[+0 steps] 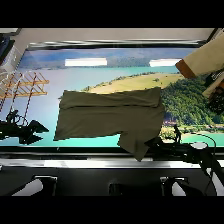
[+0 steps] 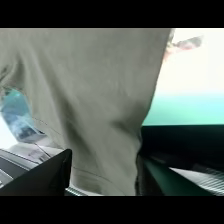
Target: Fold the clothes and pants, and hang the long-sleeved shirts on hangers.
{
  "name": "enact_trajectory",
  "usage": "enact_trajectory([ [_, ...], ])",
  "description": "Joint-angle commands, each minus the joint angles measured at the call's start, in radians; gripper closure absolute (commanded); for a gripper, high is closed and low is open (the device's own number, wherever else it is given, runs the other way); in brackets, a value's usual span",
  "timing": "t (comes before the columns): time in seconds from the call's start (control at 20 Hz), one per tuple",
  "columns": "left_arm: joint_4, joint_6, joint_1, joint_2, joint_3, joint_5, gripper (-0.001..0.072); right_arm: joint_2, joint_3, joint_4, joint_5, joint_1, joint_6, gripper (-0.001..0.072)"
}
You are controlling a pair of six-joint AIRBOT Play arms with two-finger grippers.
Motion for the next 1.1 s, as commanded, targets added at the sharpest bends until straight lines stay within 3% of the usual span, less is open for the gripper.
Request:
enact_trajectory([
  [0.0, 0.000, 0.001, 0.000, -0.001, 0.000, 0.006, 0.0102, 0.000, -0.050, 0.071, -0.089, 0.000, -0.016, 0.0239],
  [0.15, 0.000, 0.000, 0.000, -0.002, -0.001, 0.031, 0.0102, 0.000, -0.059, 0.077, -0.117, 0.000, -0.016, 0.0423],
  [0.2, 0.000, 0.001, 0.000, -0.002, -0.001, 0.032, 0.0102, 0.000, -0.059, 0.082, -0.119, 0.000, -0.019, 0.0600],
  [0.25, 0.000, 0.003, 0.000, -0.002, -0.003, 0.032, 0.0102, 0.000, -0.058, 0.087, -0.118, 0.000, -0.031, 0.0678],
  [0.7, -0.013, 0.072, 0.000, -0.003, -0.121, 0.072, 0.0103, 0.000, -0.058, 0.135, -0.106, 0.000, -0.040, 0.0679],
  [1.05, -0.143, 0.121, -0.001, -0.045, -0.153, 0.158, 0.0104, 0.000, -0.058, 0.142, -0.070, 0.000, -0.048, 0.0679],
])
